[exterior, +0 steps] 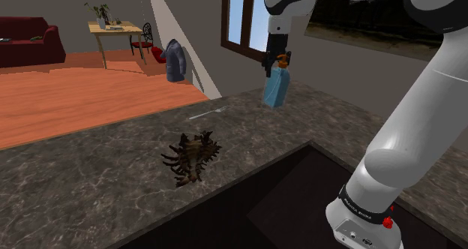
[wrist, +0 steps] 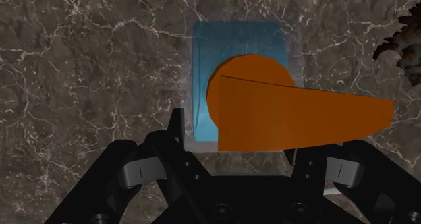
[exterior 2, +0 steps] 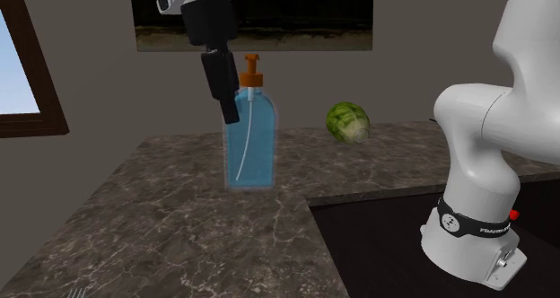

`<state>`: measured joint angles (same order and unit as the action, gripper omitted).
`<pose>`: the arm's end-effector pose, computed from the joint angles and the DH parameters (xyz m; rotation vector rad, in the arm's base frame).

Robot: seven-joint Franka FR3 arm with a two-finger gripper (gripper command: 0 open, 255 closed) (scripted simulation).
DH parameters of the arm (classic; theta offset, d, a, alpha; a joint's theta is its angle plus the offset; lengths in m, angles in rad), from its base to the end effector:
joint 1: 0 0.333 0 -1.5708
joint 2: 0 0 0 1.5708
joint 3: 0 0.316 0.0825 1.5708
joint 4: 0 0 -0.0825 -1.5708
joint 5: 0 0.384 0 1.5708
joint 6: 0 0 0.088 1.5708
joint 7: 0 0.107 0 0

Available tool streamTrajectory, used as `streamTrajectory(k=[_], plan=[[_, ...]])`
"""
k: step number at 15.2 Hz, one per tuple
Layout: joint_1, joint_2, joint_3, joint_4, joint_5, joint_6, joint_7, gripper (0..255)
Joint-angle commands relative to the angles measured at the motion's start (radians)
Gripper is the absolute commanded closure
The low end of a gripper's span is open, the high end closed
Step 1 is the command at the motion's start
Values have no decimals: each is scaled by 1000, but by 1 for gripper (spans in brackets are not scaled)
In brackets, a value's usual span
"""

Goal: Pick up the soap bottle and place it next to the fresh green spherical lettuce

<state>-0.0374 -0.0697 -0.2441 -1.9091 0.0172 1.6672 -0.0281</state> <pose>0.5004 -0.1457 0.5101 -3.0459 0.3897 0.2571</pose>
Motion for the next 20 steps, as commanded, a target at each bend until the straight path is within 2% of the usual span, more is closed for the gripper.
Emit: streamTrajectory(k=[1,20], plan=[[0,-2,0,27,0,-29,1,255],[-1,32,-2,322,7,-291,2,255]])
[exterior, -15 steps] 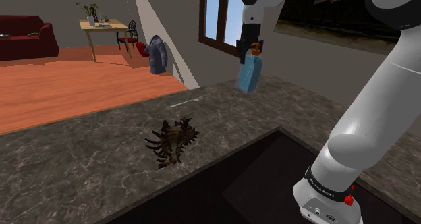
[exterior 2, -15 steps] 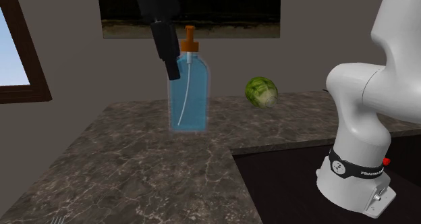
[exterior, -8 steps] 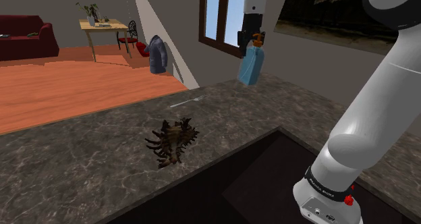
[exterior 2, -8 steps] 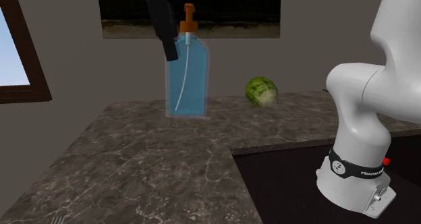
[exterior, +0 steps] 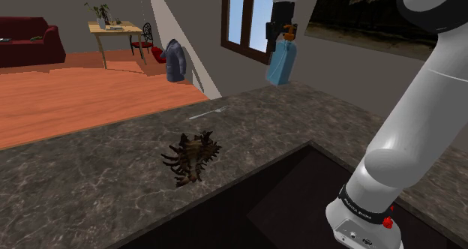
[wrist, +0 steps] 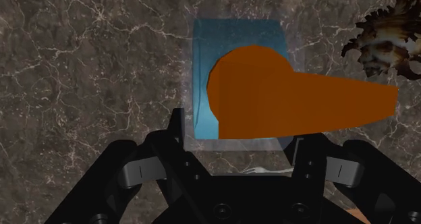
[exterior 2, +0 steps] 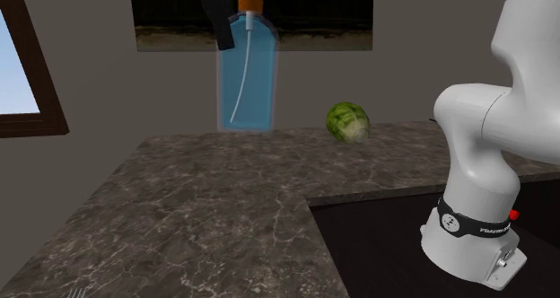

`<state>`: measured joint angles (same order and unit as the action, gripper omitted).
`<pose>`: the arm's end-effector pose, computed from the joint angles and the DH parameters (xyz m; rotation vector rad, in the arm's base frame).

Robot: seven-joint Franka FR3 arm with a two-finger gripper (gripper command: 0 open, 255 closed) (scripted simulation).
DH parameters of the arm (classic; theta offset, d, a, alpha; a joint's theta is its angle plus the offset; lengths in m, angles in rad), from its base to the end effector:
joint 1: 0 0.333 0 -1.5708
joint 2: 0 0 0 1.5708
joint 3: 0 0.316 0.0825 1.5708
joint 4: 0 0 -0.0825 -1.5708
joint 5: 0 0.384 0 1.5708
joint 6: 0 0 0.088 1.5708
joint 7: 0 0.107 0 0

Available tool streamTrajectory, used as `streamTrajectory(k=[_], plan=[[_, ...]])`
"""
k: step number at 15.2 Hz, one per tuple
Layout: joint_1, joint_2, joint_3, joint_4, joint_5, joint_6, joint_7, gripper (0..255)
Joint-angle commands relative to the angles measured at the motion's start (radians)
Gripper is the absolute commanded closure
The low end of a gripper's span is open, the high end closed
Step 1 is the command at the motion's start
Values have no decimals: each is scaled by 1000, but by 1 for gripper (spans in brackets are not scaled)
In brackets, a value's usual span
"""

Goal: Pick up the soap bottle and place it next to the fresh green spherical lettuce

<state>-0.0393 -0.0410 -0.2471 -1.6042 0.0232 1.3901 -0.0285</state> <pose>0.5002 -0.1472 0.6164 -3.0460 0.3899 0.2571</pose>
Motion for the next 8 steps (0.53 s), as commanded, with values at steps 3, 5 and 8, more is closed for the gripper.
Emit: streamTrajectory(k=[3,5,8], plan=[[0,17,0,75,5,-59,1,255],[-1,27,-1,110,7,-85,0,255],[-28,-27,-30,51,-19,-78,-58,255]])
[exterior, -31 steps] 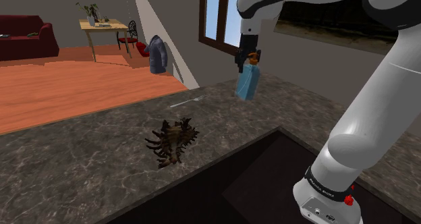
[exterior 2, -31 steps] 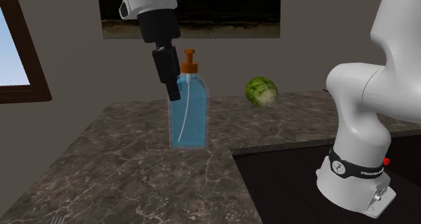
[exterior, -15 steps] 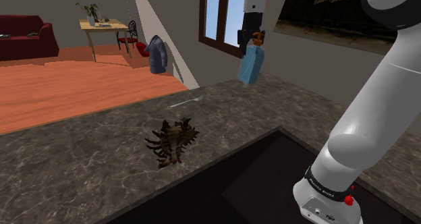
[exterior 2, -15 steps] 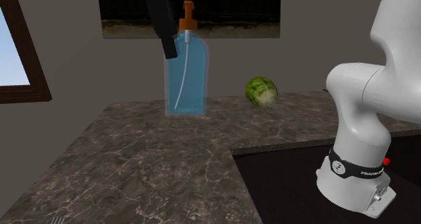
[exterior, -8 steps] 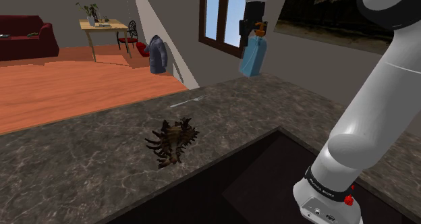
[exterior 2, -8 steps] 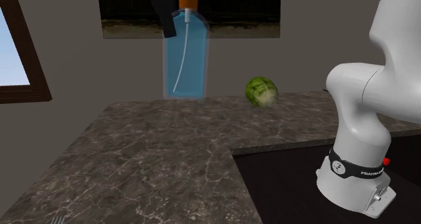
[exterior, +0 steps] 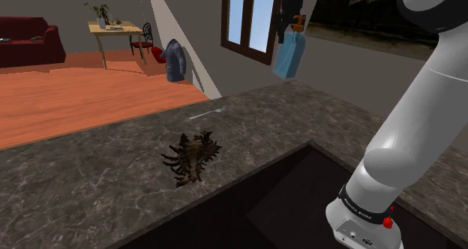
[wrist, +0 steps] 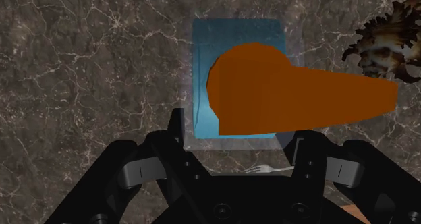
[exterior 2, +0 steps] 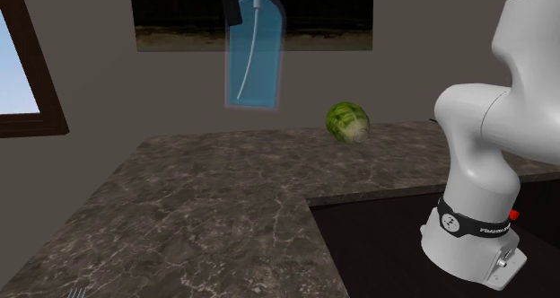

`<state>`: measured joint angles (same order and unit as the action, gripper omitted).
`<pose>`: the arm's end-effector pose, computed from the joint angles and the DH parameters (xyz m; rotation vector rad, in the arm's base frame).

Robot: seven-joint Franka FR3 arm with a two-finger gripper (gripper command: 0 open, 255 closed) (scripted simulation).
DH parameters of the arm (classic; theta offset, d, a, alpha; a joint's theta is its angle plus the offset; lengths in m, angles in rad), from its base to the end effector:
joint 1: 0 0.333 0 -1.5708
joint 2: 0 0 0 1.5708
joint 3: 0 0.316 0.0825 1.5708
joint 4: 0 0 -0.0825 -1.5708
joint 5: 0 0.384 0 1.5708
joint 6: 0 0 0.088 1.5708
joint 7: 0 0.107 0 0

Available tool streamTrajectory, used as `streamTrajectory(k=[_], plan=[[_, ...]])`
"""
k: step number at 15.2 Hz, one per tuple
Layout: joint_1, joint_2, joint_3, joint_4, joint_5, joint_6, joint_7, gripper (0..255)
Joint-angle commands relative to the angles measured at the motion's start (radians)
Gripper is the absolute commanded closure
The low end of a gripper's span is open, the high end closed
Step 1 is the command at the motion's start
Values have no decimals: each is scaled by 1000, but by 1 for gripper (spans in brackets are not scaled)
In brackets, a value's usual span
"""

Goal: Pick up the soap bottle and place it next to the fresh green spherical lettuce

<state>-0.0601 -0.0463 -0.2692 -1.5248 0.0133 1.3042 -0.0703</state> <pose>0.4831 -0.1673 0.6485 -3.0461 0.3909 0.2578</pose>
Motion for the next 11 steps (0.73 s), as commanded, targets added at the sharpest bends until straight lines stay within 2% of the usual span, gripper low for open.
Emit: streamTrajectory(k=[1,11], plan=[[-17,-37,-18,-46,-17,10,-37,255],[-112,-139,-137,-142,-105,16,-256,255]])
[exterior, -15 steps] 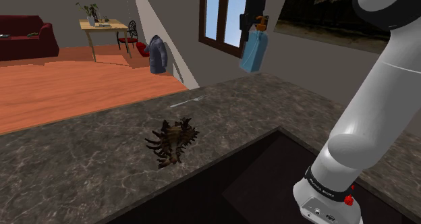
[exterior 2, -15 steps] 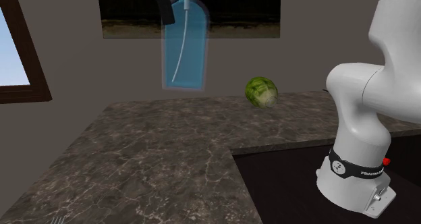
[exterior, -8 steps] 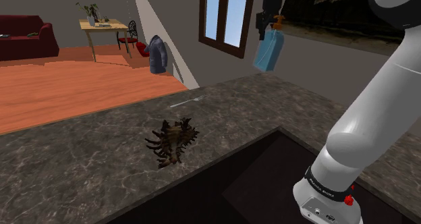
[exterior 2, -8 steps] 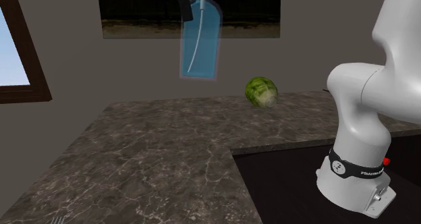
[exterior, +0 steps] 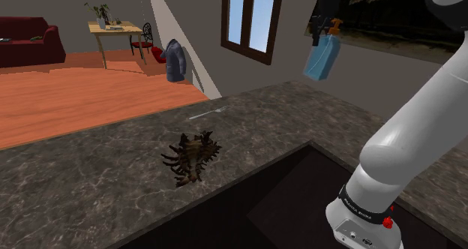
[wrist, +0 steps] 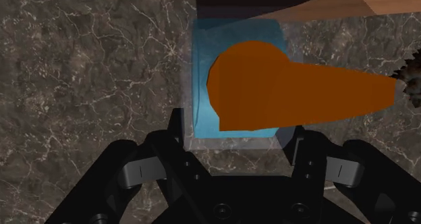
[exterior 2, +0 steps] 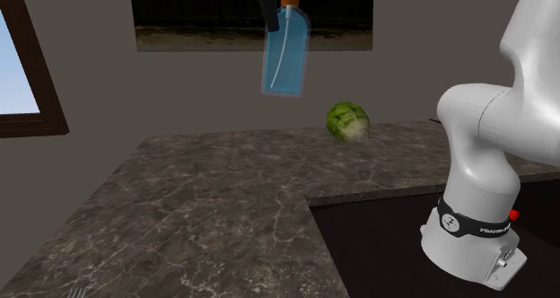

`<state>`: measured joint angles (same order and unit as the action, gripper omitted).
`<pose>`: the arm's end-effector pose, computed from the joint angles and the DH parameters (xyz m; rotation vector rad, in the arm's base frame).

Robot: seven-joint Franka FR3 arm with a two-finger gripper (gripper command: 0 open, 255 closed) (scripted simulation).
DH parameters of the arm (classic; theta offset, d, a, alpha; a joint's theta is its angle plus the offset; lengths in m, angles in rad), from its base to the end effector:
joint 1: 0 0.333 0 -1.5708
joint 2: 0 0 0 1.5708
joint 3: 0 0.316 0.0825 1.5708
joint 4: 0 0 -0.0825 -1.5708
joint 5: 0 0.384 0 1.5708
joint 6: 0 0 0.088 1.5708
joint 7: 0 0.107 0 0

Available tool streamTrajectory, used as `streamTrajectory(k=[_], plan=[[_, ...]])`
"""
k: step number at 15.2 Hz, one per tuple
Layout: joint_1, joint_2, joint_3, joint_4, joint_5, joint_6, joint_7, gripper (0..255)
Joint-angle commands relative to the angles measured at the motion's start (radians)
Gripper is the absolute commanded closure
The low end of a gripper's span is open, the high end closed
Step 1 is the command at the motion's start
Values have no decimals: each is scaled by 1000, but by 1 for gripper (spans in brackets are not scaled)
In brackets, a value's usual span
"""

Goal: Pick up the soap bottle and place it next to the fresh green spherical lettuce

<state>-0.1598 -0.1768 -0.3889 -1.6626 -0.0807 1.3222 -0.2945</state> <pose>0.3903 -0.2720 0.6464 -3.0460 0.3916 0.2569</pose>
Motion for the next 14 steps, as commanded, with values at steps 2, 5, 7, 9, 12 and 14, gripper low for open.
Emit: streamTrajectory(k=[2,5,7,9,12,14], plan=[[-32,-16,-44,-9,-28,-1,-79,255],[-60,-19,-89,-8,-50,1,-154,255],[-79,-16,-120,-1,-62,2,-206,255],[-99,-7,-152,10,-72,5,-260,255],[-128,17,-204,36,-81,9,-344,255],[-149,40,-240,59,-82,12,-404,255]])
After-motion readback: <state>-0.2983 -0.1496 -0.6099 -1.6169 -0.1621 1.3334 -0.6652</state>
